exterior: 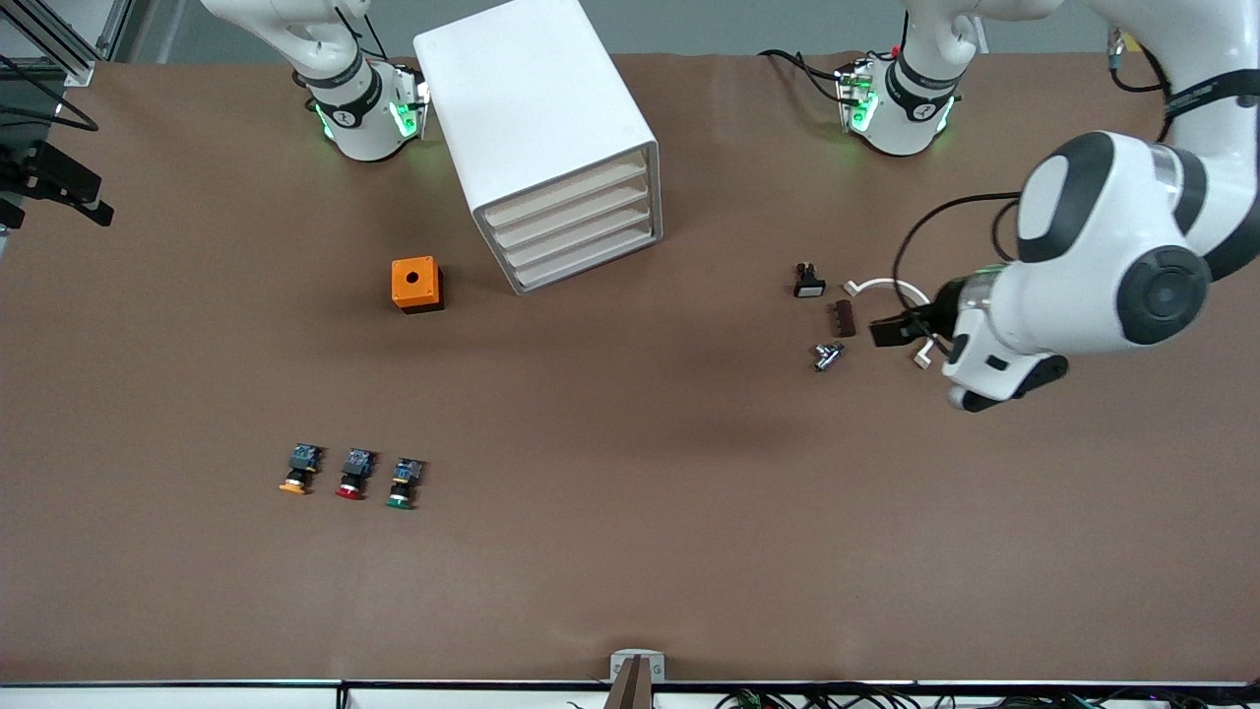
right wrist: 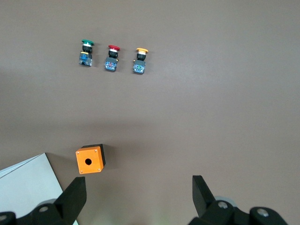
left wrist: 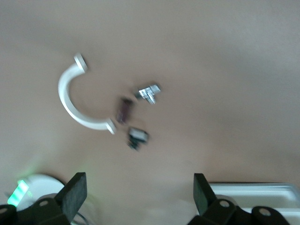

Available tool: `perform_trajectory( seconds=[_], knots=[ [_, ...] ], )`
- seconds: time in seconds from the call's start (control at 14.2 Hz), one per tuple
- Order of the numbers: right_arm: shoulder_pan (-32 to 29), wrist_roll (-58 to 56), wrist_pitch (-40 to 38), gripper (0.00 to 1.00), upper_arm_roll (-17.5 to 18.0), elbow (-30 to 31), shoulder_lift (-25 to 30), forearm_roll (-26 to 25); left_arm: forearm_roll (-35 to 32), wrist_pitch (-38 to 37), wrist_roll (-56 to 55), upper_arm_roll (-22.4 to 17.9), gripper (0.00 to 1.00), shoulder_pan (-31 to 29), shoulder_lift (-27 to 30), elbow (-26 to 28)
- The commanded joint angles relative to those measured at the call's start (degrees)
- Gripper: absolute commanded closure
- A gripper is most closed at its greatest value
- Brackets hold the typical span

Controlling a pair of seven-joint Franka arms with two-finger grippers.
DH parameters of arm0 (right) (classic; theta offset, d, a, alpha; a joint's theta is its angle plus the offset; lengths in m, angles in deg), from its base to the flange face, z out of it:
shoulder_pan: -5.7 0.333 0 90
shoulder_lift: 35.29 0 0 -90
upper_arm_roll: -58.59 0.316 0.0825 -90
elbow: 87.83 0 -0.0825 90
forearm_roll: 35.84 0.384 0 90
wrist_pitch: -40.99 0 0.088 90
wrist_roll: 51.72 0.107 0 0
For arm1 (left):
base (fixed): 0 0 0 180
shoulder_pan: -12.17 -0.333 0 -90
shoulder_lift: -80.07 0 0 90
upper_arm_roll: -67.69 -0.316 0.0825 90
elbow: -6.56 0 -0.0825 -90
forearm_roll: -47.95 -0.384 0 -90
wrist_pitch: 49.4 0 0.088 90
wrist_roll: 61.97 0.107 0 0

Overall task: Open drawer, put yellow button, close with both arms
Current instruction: 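Reach the left gripper toward the white cabinet's drawer front, then pull the drawer open with the left gripper while the right gripper reaches buttons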

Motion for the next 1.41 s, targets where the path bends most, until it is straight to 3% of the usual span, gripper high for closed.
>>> perform_trajectory(
  seconds=[0.0, 0.42, 0.7, 1.06, 1.34],
  knots=[
    [-1.25, 0.25, -0.26, 0.00, 0.67, 1.36, 1.69, 0.69, 7.43, -2.47, -15.45, -0.27, 0.00, 3.11, -3.53, -3.45],
    [-1.16, 0.25, -0.26, 0.00, 0.67, 1.36, 1.60, 0.78, 23.96, -5.54, -52.55, 0.34, 0.00, 7.94, -9.06, -4.59],
    [-2.04, 0.25, -0.17, 0.00, 0.58, 1.36, 1.60, 2.36, 34.52, -7.83, -69.00, 3.24, 0.00, 9.00, -15.55, -7.13],
    [-2.04, 0.25, -0.35, 0.00, 0.66, 1.36, 1.69, 2.36, 37.95, -8.01, -84.21, 6.93, 0.00, 8.91, -23.56, -7.31],
    [-2.04, -0.53, -0.61, 0.00, 0.67, 1.01, 1.43, 2.10, 42.61, -8.53, -87.85, 8.95, 0.05, 9.00, -26.20, -7.23]
  ],
)
